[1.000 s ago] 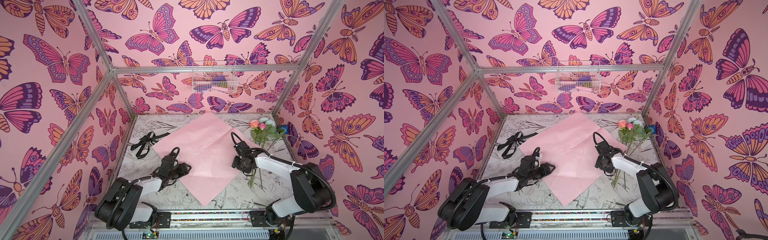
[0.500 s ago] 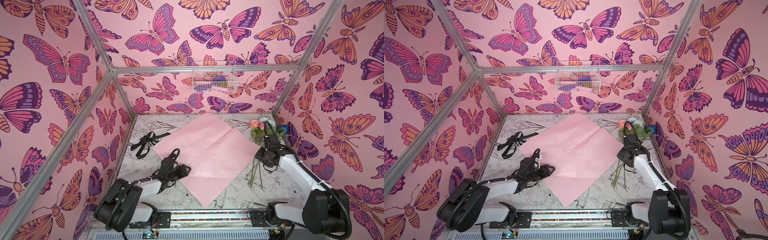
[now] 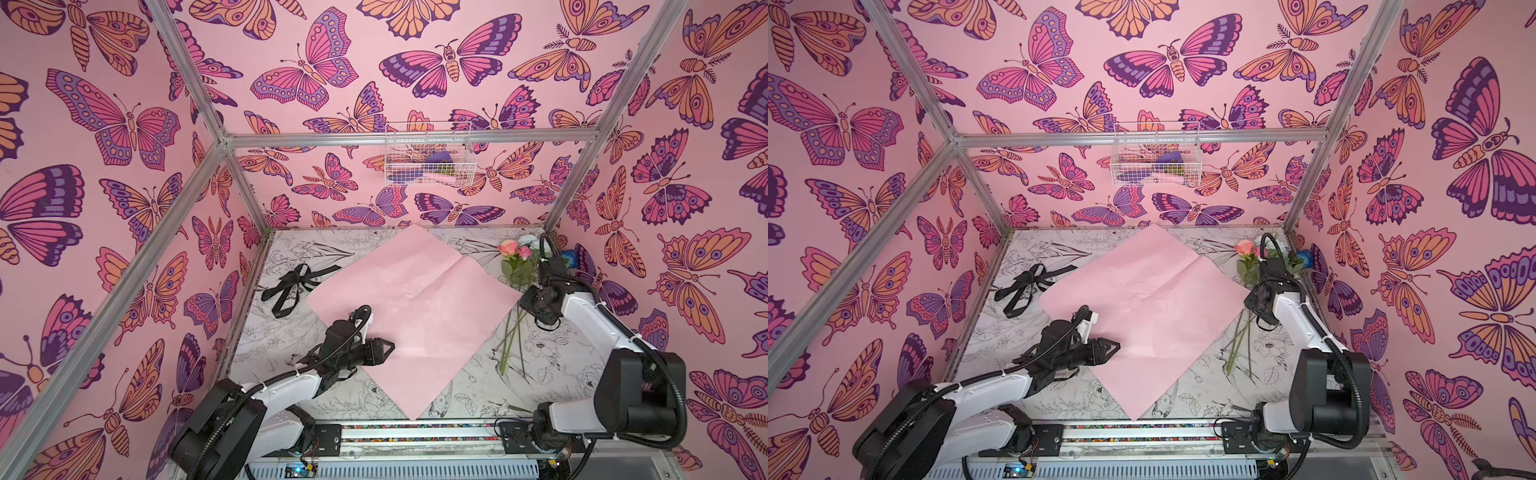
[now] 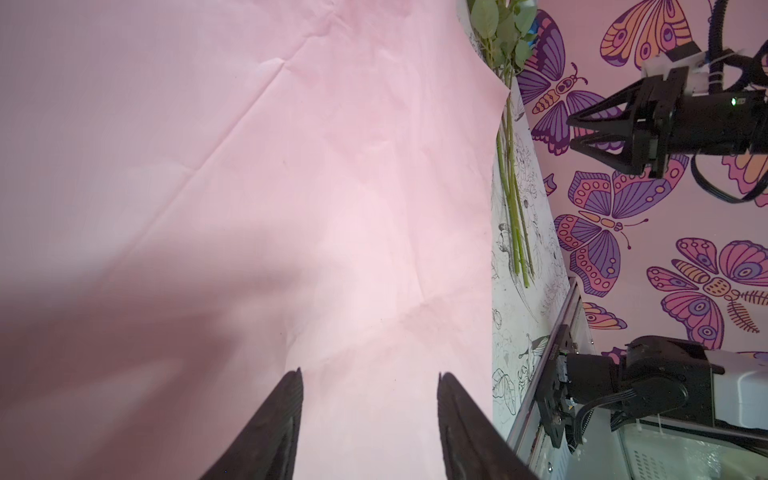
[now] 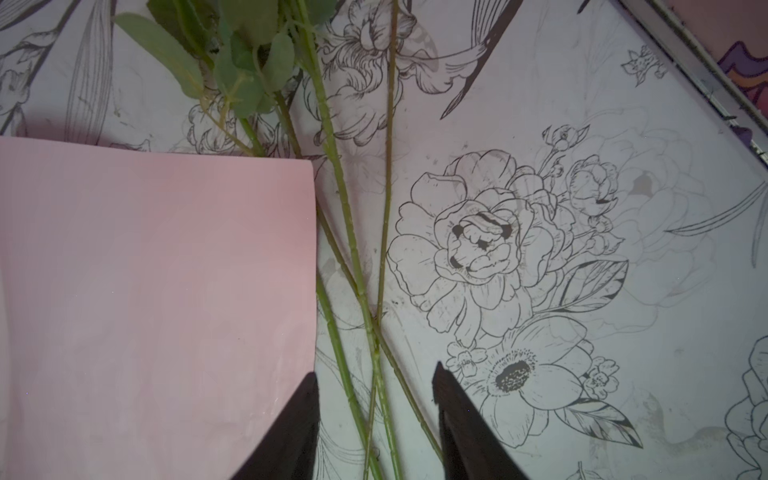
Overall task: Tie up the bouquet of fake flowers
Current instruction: 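Grasp the rose stems with right gripper while left gripper holds sheet edge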
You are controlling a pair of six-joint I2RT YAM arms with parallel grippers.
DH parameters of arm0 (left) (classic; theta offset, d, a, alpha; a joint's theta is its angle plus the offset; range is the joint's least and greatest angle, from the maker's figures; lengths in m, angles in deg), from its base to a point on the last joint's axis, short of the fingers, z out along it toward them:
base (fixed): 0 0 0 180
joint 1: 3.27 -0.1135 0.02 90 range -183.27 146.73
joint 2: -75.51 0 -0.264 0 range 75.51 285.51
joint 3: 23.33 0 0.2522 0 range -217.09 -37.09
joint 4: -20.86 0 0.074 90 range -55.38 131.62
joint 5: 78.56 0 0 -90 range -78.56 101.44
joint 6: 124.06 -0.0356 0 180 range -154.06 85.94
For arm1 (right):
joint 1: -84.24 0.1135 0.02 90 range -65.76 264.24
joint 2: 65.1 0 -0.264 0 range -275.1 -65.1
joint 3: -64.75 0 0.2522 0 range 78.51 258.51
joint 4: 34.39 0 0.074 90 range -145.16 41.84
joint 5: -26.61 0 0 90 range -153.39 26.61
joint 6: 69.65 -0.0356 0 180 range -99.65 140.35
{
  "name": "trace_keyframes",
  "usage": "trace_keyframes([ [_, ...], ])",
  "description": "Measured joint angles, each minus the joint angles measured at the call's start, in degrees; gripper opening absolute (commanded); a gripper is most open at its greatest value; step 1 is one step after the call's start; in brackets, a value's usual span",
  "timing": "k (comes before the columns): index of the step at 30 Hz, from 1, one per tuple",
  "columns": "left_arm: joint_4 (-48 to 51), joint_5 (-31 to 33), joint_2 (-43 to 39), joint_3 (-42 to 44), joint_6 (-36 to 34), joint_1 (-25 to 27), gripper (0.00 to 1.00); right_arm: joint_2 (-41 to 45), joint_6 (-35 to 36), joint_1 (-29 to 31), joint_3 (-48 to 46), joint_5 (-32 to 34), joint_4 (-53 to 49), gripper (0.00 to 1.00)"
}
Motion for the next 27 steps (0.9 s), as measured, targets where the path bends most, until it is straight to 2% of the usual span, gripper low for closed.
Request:
trace_keyframes([
  [9, 0.0, 0.1, 4.7, 0.7, 0.8, 0.5, 0.46, -8.4, 2.6, -4.9, 4.5, -2.5, 2.8, 0.46],
  [18, -3.5, 0.3, 9.3, 0.5, 1.4, 0.5, 0.39, -17.2, 4.3, -5.0, 8.7, -5.5, 5.5, 0.43],
  [21, -4.6, 0.3, 10.3, 0.5, 1.6, 0.5, 0.35, -19.7, 4.3, -5.0, 10.1, -6.4, 6.3, 0.4],
  [27, -5.3, 0.4, 10.9, 0.6, 1.8, 0.5, 0.32, -23.2, 4.4, -5.0, 11.7, -7.3, 6.8, 0.33],
])
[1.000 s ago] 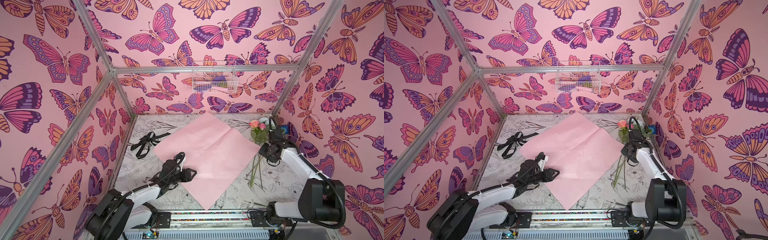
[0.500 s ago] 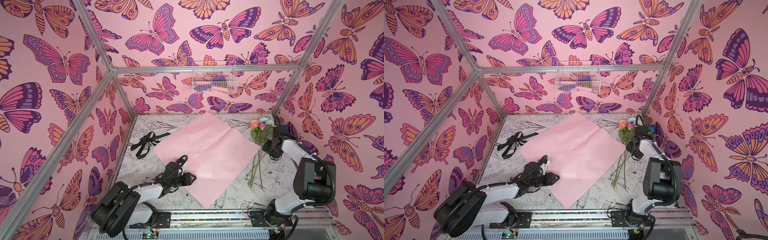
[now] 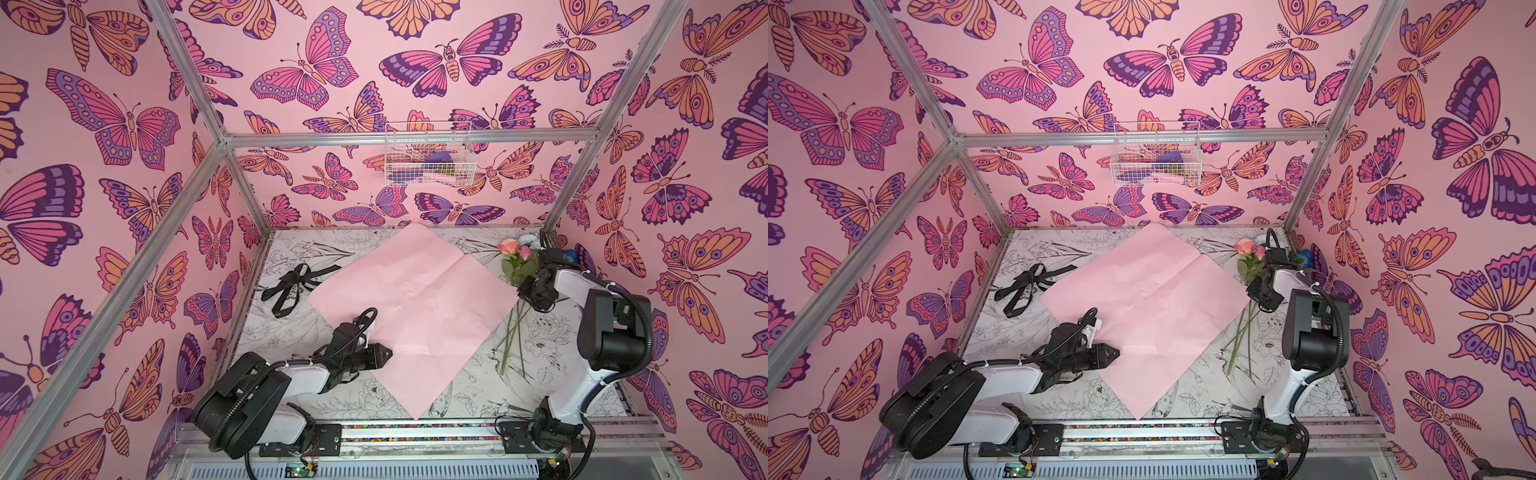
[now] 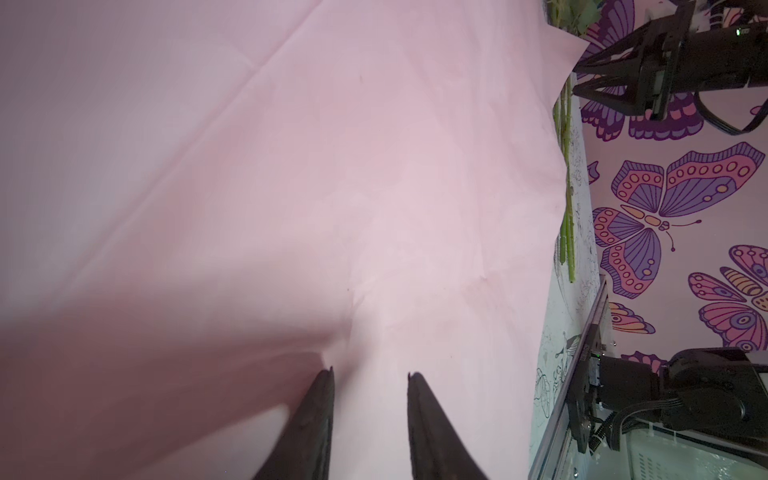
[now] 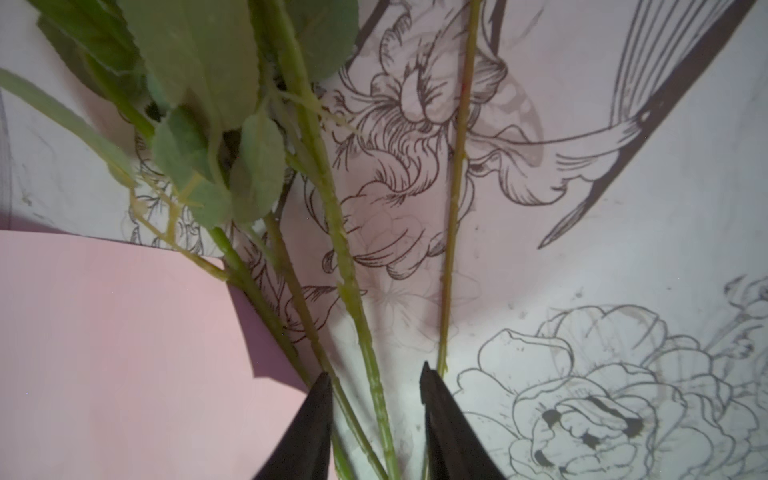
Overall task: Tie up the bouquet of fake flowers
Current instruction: 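Grasp the rose stems with right gripper while left gripper holds sheet edge, then lift one white rose with the right gripper and carry it onto the sheet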
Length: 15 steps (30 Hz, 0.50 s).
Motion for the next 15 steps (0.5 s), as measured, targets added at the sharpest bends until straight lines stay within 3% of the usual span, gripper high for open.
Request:
trace_keyframes([
  [4, -0.1, 0.0, 0.2, 0.0, 0.0, 0.0, 0.3, -1.6, 0.0, 0.0, 0.2, 0.0, 0.2, 0.24],
  [10, -0.1, 0.0, 0.3, 0.0, 0.0, 0.0, 0.29, -2.6, 0.8, 0.0, 0.7, 0.2, 0.3, 0.0],
  [15, -0.2, -0.1, 0.8, 0.0, 0.0, 0.0, 0.25, -2.6, 1.6, 0.0, 1.4, 0.5, -0.2, 0.0],
])
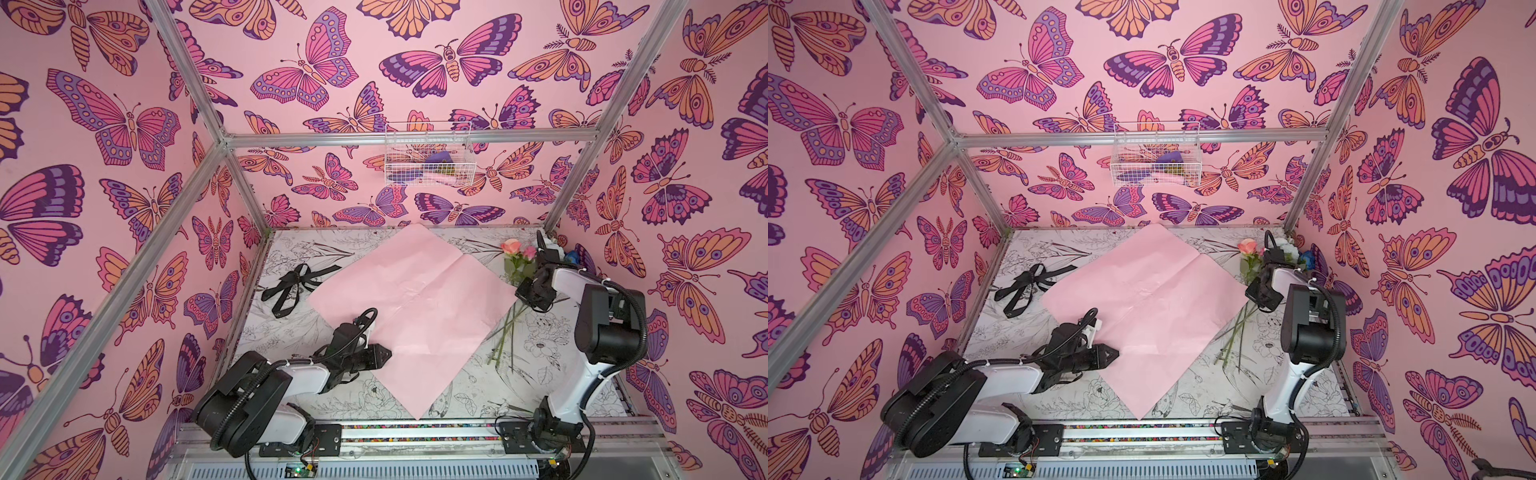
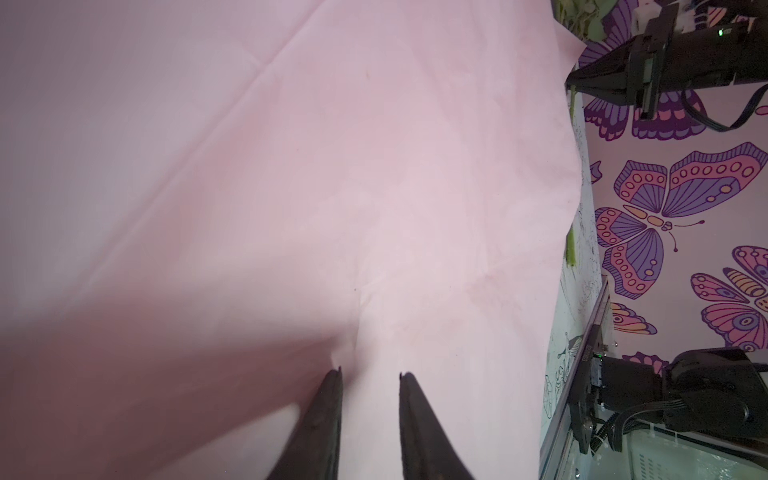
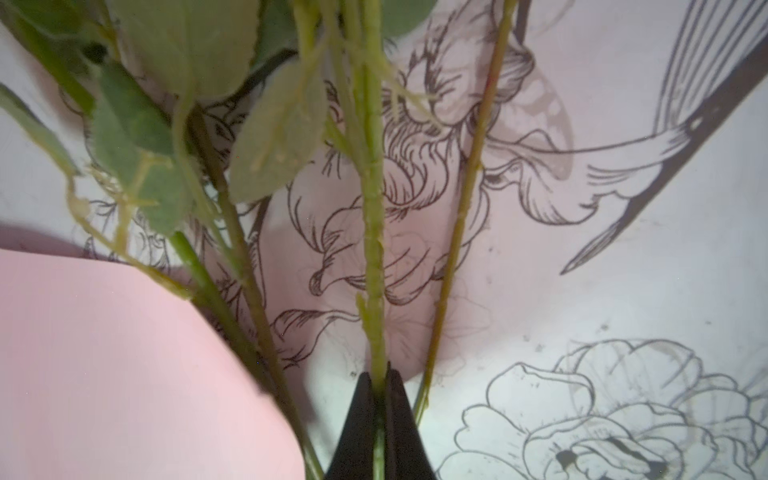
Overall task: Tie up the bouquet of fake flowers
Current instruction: 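Lift one white rose with the right gripper and carry it onto the sheet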
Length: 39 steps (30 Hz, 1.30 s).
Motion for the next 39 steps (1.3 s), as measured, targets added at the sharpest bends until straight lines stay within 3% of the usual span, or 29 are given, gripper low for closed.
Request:
trace_keyframes([
  [7, -0.9, -1.0, 1.0, 0.0, -0.4, 0.0, 0.2, 3.1, 1.4, 0.0, 0.2, 0.4, -2.0, 0.0],
  [15, -0.9, -1.3, 1.0, 0.1, -0.9, -0.1, 0.21, 15.3, 3.3, 0.0, 0.2, 1.1, -5.1, 0.0],
  [22, -0.9, -1.5, 0.9, 0.3, -1.1, -0.1, 0.21, 22.9, 4.4, 1.2, 2.0, -4.8, -8.0, 0.0],
  [32, -0.9, -1.7, 0.9, 0.3, -1.5, -0.2, 0.21, 21.7, 0.1, 18.1, 3.0, -10.0, -6.7, 0.0],
  [39, -0.8, -2.0, 0.7, 0.3, -1.8, -0.3, 0.22, 9.1, -3.5, 27.0, 8.6, -12.8, -1.7, 0.0],
])
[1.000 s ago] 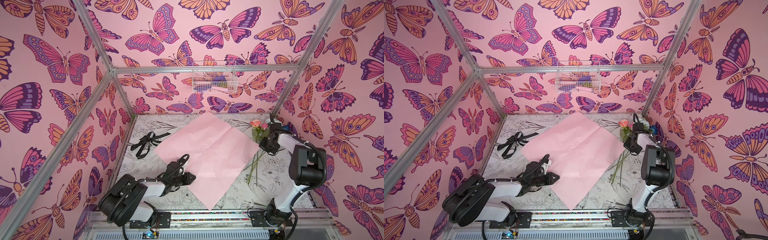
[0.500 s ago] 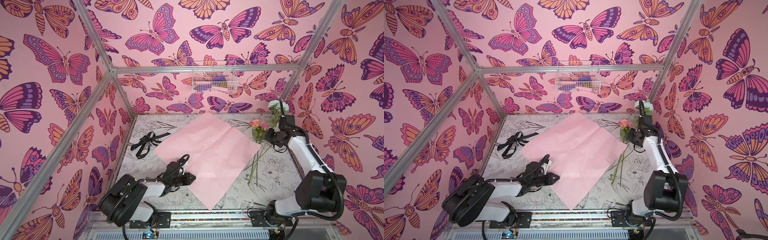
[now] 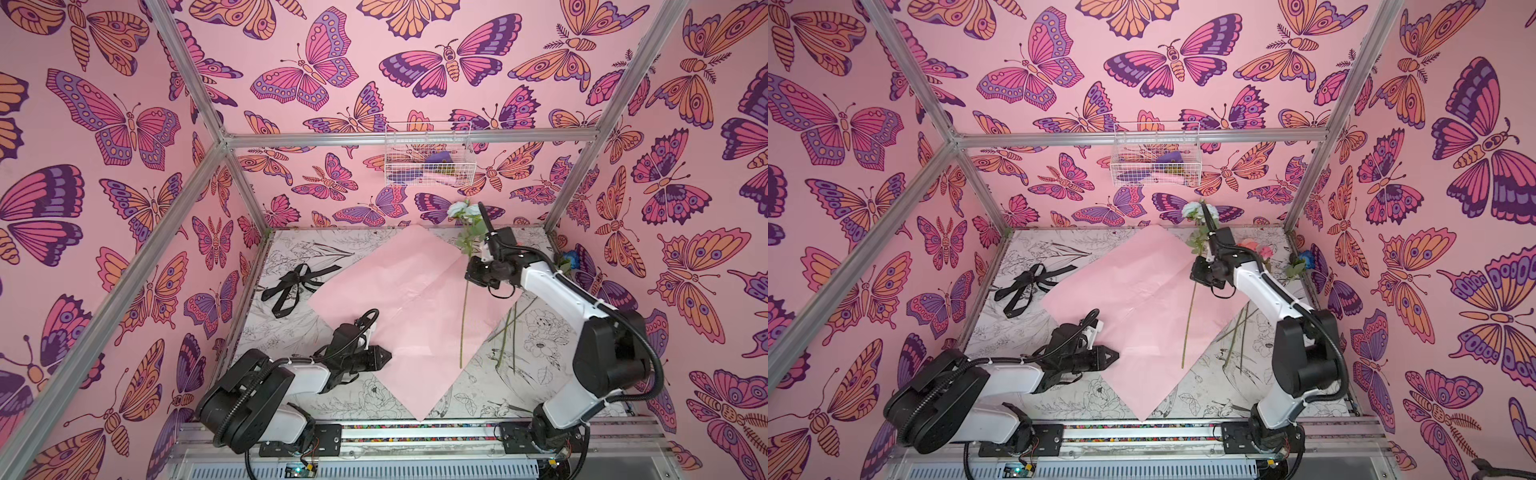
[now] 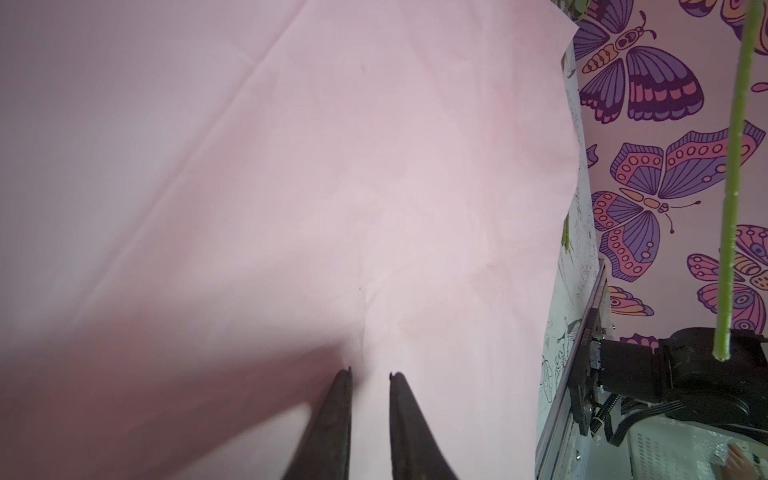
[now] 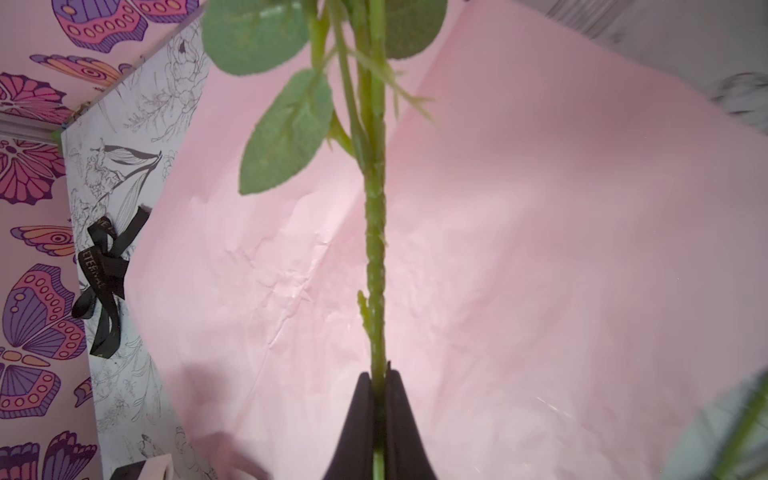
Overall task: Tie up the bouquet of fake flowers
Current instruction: 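Lift one white rose with the right gripper and carry it onto the sheet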
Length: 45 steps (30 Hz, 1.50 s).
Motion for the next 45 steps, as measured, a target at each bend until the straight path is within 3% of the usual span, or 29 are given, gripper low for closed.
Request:
trace_keyframes([
  [12, 0.1, -0.2, 0.0, 0.0, -0.1, 0.0, 0.22, -21.4, -1.6, 8.7, 19.7, -2.2, 3.3, 0.0],
  [32, -1.9, -2.0, 2.0, -0.3, -0.6, -0.1, 0.21, -36.5, -1.8, 10.3, 31.8, -2.5, 3.7, 0.0],
  [42, -1.9, -2.1, 2.0, -0.3, -0.5, -0.1, 0.22, -37.7, -1.6, 11.4, 32.5, -2.5, 3.7, 0.28],
  [45, -1.9, -2.1, 2.0, -0.3, -0.5, -0.1, 0.22, -37.7, -1.3, 11.6, 33.2, -2.4, 3.6, 0.32],
])
